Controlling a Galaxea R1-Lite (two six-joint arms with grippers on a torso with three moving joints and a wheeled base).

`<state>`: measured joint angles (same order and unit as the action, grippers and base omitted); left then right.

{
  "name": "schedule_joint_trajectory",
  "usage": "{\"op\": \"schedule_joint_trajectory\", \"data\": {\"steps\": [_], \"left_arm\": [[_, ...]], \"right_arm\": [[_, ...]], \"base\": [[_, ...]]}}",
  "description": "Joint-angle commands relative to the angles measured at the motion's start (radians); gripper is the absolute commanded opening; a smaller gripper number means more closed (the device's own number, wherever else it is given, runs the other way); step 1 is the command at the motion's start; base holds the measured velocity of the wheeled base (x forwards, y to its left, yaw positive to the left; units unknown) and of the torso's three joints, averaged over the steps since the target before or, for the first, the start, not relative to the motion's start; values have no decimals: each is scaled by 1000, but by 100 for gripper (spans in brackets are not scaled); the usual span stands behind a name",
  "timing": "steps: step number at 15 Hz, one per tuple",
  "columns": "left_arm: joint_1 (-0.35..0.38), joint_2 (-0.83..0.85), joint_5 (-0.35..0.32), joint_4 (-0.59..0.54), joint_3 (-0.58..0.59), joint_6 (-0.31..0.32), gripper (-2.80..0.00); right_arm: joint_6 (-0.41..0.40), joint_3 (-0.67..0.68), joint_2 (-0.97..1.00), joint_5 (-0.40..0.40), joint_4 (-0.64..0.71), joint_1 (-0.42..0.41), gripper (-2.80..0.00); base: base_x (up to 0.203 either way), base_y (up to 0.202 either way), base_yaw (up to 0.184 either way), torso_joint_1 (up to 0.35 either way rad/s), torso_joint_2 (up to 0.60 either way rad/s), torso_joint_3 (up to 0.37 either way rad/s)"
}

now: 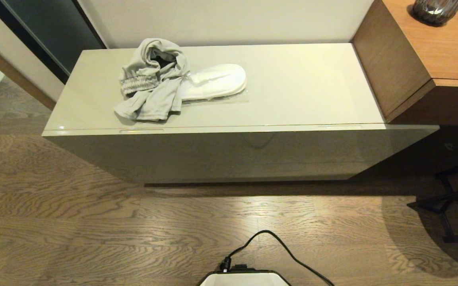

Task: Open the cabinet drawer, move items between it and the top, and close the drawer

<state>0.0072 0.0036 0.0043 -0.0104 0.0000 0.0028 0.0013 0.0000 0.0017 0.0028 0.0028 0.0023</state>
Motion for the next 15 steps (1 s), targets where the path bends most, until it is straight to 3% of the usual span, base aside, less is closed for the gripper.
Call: {"op": "schedule_joint_trajectory", "data": {"steps": [1, 15], "left_arm": [[0, -1, 0, 0, 0, 0, -280], [0, -1, 0, 0, 0, 0, -280]], "right_arm": [[0, 2, 1, 0, 0, 1, -280], [-4, 2, 1, 5, 2, 1, -280]], "base": [[0, 0, 0, 0, 0, 0], [0, 0, 0, 0, 0, 0]]}}
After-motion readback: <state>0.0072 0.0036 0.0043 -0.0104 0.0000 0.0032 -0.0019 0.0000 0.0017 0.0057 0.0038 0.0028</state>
